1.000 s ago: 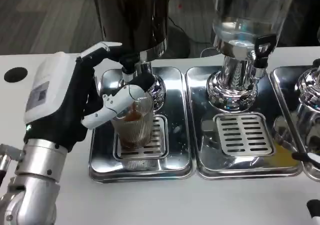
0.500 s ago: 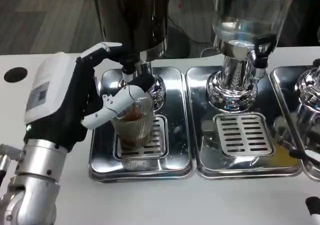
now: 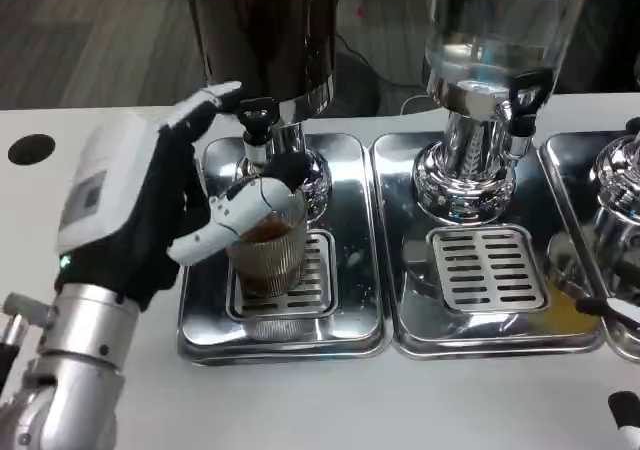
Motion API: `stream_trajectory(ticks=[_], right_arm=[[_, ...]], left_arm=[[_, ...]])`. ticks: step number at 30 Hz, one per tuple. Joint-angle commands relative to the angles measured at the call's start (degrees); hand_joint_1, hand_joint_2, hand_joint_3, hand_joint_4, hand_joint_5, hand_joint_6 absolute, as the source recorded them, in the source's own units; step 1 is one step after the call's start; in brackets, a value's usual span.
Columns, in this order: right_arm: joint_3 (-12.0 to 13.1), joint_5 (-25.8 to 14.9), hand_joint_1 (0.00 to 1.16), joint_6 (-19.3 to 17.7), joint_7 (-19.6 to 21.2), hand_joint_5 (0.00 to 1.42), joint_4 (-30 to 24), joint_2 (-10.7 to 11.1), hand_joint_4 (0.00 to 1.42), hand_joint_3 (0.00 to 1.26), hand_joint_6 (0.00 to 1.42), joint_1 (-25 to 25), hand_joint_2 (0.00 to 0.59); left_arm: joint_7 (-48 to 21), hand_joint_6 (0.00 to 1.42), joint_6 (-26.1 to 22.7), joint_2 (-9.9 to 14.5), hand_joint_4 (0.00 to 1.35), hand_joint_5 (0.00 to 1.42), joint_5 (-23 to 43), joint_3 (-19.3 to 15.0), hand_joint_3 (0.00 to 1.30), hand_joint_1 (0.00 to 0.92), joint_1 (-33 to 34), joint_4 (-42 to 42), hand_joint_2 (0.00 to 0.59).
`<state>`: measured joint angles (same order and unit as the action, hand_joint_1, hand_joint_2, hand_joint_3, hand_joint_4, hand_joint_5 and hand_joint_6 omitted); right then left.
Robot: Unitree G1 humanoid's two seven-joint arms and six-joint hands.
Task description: Grasp the cup under the faucet to collect the drink, then remove the cup.
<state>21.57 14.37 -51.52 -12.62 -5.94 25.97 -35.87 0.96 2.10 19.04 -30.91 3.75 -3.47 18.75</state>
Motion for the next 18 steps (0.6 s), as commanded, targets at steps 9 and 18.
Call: stream_trajectory(ticks=[9,18], right_arm=[[-1.05,-0.98,0.46,0.6,0.13,0.0,0.5,0.77,0.0,0.19,0.0,0.08,0.466],[-2.86,-6.71,0.45,3.6,-1.87,0.0,0.68,2.26,0.0,0.19,0.0,0.8,0.446]], left_arm=[[2.33,1.22,4.1,-1.06,0.02,1.06,2.4,-2.91,0.12,0.0,-1.29,-0.78,0.05],[2.91,0.68,3.58,0.89,0.19,0.32,-3.73,-4.75,0.26,0.0,-5.26,2.67,0.038]])
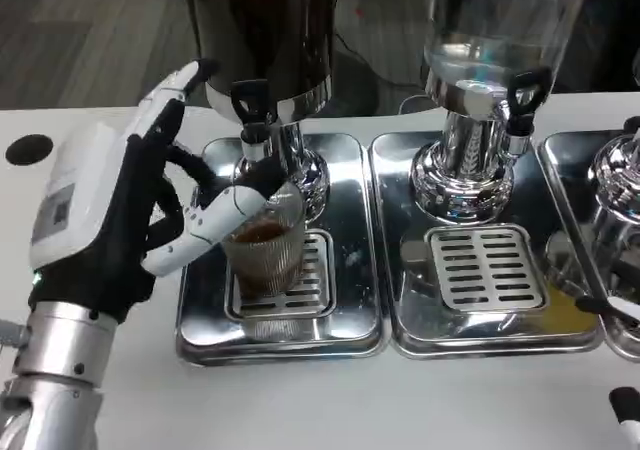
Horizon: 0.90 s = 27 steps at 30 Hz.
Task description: Grasp the cup under the faucet to collect the drink, then remove the cup.
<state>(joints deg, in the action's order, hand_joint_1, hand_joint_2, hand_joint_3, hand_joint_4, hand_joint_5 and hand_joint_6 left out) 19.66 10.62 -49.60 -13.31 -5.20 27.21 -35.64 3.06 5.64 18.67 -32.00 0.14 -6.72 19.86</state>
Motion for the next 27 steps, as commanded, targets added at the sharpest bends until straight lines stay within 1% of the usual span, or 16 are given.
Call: stream_trajectory(ticks=[1,2,3,4,6,9,12,15,18,20,23,27], right_arm=[[-1.17,-3.58,0.45,1.99,-1.48,0.0,0.0,1.2,0.0,0.19,0.0,0.66,0.444],[-1.54,-4.82,0.44,2.65,-2.1,0.0,0.19,1.52,0.0,0.19,0.0,0.94,0.443],[-1.98,-6.36,0.44,3.37,-2.89,0.0,0.46,1.85,0.0,0.19,0.0,1.28,0.423],[-2.31,-7.8,0.44,4.0,-3.56,0.0,0.7,2.09,0.0,0.19,0.0,1.63,0.418],[-2.88,-10.33,0.44,5.33,-4.92,0.0,0.94,2.62,0.0,0.18,0.0,2.29,0.381],[-3.72,-14.23,0.47,7.87,-7.26,0.02,1.17,3.32,0.02,0.18,0.0,3.46,0.334],[-4.14,-17.25,0.51,10.4,-9.23,0.04,1.2,3.54,0.04,0.18,0.01,4.43,0.295],[-4.37,-19.73,0.53,13.37,-11.17,0.06,1.32,3.81,0.05,0.18,0.02,5.71,0.277],[-4.84,-22.54,0.55,17.12,-14.21,0.08,2.1,4.56,0.06,0.17,0.04,8.01,0.26],[-5.05,-23.32,0.55,18.99,-15.86,0.08,2.81,4.9,0.06,0.17,0.05,9.54,0.239],[-6.14,-22.94,0.56,21.81,-17.55,0.08,3.47,5.25,0.06,0.17,0.06,12.24,0.221],[-7.81,-21.14,0.58,24.55,-18.25,0.09,3.28,4.98,0.08,0.17,0.06,14.75,0.195]], left_arm=[[0.44,0.65,-0.31,1.95,0.2,0.3,-3.69,-1.53,0.26,0.0,-2.96,1.97,0.038],[0.08,0.61,-0.55,2.35,0.2,0.28,-4.43,-1.85,0.26,0.0,-3.62,2.26,0.037],[-0.39,0.58,-0.87,2.88,0.21,0.27,-5.15,-2.21,0.26,0.0,-4.35,2.57,0.037],[-0.72,0.55,-1.08,3.37,0.21,0.26,-5.88,-2.59,0.27,0.0,-5.13,2.85,0.037],[-1.08,0.5,-1.35,4.17,0.2,0.24,-6.87,-3.15,0.27,0.0,-6.62,3.35,0.036],[-1.07,0.45,-1.31,5.31,0.19,0.21,-8.83,-3.93,0.26,0.0,-9.54,4.53,0.036],[-0.6,0.43,-1.19,5.63,0.18,0.2,-10.64,-4.78,0.25,0.0,-12.58,5.95,0.039],[-0.81,0.41,-1.14,6.06,0.16,0.19,-11.64,-5.67,0.24,0.0,-15.58,6.85,0.039],[-1.14,0.41,-0.87,6.23,0.15,0.19,-12.04,-6.4,0.24,0.0,-18.02,7.34,0.039],[-1.11,0.41,-0.63,6.21,0.15,0.19,-11.91,-6.67,0.24,0.0,-19.09,7.54,0.039],[-0.82,0.41,0.08,5.9,0.14,0.19,-11.08,-7.03,0.24,0.0,-21.86,7.78,0.042],[-0.19,0.41,1.09,5.37,0.14,0.19,-10.85,-7.11,0.23,0.0,-24.44,7.92,0.044]])
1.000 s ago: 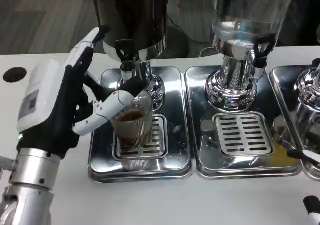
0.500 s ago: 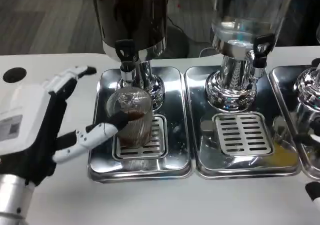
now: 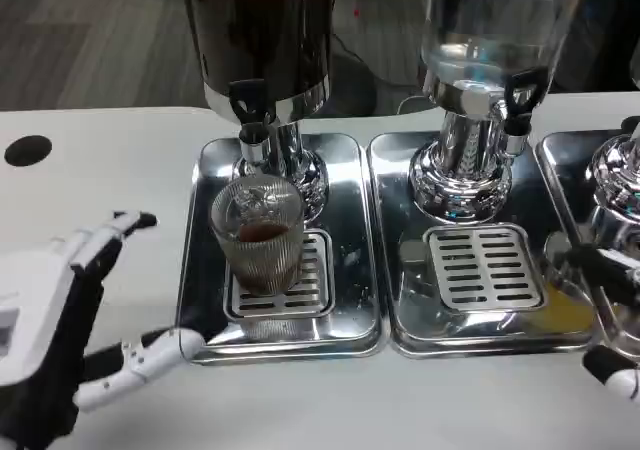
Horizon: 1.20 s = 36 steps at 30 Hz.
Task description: Grasp the cup under the faucet to collect the drink, then remove the cup.
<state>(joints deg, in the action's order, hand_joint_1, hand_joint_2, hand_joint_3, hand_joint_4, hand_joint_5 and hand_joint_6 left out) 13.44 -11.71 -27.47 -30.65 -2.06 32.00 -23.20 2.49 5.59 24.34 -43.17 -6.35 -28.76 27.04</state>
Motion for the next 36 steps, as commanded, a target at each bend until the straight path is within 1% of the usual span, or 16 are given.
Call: stream_trajectory(ticks=[1,5,9,13,16,19,21,22,25,28,36], right_arm=[[-2.26,1.98,0.58,3.22,-0.85,0.09,-0.3,0.15,0.09,0.17,0.06,2.96,0.192],[-4.42,4.23,0.59,5.83,-0.37,0.12,-1.84,-0.41,0.11,0.17,0.05,5.36,0.182],[-6.01,5.01,0.61,7.79,-0.14,0.12,-2.43,-1.28,0.11,0.16,0.06,7.53,0.174],[-8.09,5.36,0.62,9.6,0.12,0.11,-2.68,-3.01,0.1,0.15,0.09,10.49,0.167],[-9.8,5.47,0.63,10.76,0.33,0.11,-1.89,-4.59,0.1,0.15,0.11,13.01,0.161],[-11.63,5.43,0.65,11.66,0.64,0.12,-0.11,-6.95,0.1,0.15,0.13,15.87,0.152],[-12.55,5.85,0.65,11.99,0.83,0.12,1.12,-7.99,0.1,0.15,0.13,17.23,0.152],[-13.07,6.22,0.66,12.16,1.02,0.13,1.73,-8.44,0.1,0.15,0.13,17.88,0.14],[-14.11,7.66,0.66,12.53,1.91,0.13,2.65,-9.31,0.1,0.15,0.13,19.12,0.136],[-15.21,10.39,0.67,13.36,3.41,0.13,2.65,-9.81,0.1,0.14,0.14,20.57,0.128],[-18.22,13.87,0.68,17.08,5.69,0.13,4.7,-12.46,0.1,0.13,0.14,26.31,0.127]], left_arm=[[0.56,0.41,1.42,-0.46,0.14,0.19,0.34,-0.66,0.23,0.0,-3.09,0.77,0.045],[1.19,0.41,2.5,-1.0,0.14,0.19,0.07,-0.47,0.23,0.0,-5.88,0.73,0.045],[1.95,0.41,3.48,-1.76,0.14,0.19,-0.25,-0.36,0.23,0.0,-8.06,0.72,0.045],[2.58,0.41,4.24,-2.37,0.14,0.19,-1.01,-0.14,0.23,0.0,-10.15,1.01,0.045],[3.42,0.41,5.06,-2.93,0.14,0.19,-1.35,-0.13,0.23,0.0,-12.14,1.3,0.045],[3.87,0.41,5.6,-3.38,0.14,0.19,-1.96,0.0,0.23,0.0,-13.9,1.88,0.045],[4.21,0.41,6.01,-3.77,0.14,0.19,-2.51,0.35,0.23,0.0,-14.97,2.05,0.045],[4.38,0.41,6.29,-3.99,0.14,0.19,-2.81,0.61,0.23,0.0,-15.47,2.01,0.045],[5.14,0.41,7.04,-4.55,0.14,0.19,-3.83,1.51,0.23,0.0,-16.85,1.75,0.047],[5.75,0.41,7.59,-4.92,0.14,0.19,-4.36,1.94,0.23,0.0,-17.79,1.69,0.049],[7.27,0.41,8.9,-5.61,0.14,0.19,-5.42,2.16,0.23,0.0,-20.55,2.36,0.054]])
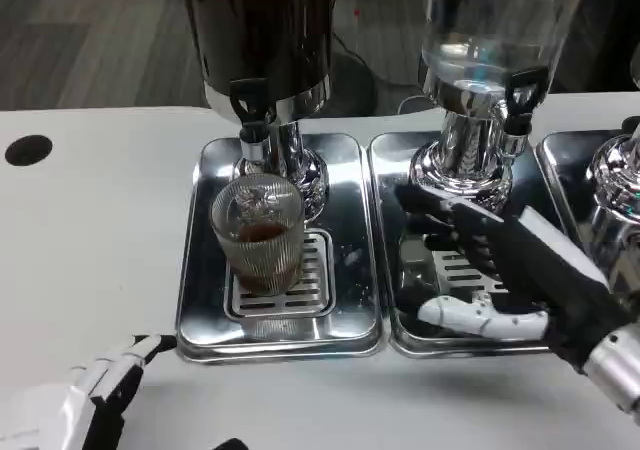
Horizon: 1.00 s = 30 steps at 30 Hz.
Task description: Grasp the cup under the faucet to collect the drink, then remove the cup.
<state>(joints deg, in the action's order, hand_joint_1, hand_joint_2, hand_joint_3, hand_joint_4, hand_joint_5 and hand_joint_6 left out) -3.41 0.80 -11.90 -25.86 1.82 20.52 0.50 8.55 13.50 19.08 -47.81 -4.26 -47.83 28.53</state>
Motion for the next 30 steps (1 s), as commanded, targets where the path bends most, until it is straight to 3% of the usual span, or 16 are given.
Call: stream_trajectory(ticks=[1,5,15,30], right_arm=[[-1.92,1.85,0.69,1.86,1.13,0.13,1.18,-1.41,0.1,0.13,0.14,3.43,0.126],[-3.22,2.92,0.69,2.55,1.55,0.13,2.39,-2.58,0.1,0.13,0.14,5.47,0.124],[-5.81,3.25,0.7,-0.07,2.26,0.14,9.06,-6.92,0.1,0.13,0.14,9.98,0.123],[-5.2,2.17,0.7,-5.79,2.59,0.12,21.78,-10.99,0.08,0.14,0.14,16.33,0.123]], left_arm=[[1.39,0.41,1.13,-0.4,0.14,0.19,-0.82,0.09,0.23,0.0,-1.84,0.91,0.054],[2.03,0.41,1.76,-0.63,0.14,0.19,-1.02,-0.01,0.23,0.0,-3.23,1.11,0.054],[3.37,0.41,2.55,-1.23,0.14,0.19,-1.76,0.13,0.23,0.0,-6.44,1.03,0.058],[2.9,0.41,1.97,-1.3,0.14,0.19,-2.96,0.43,0.23,0.0,-8.21,1.32,0.061]])
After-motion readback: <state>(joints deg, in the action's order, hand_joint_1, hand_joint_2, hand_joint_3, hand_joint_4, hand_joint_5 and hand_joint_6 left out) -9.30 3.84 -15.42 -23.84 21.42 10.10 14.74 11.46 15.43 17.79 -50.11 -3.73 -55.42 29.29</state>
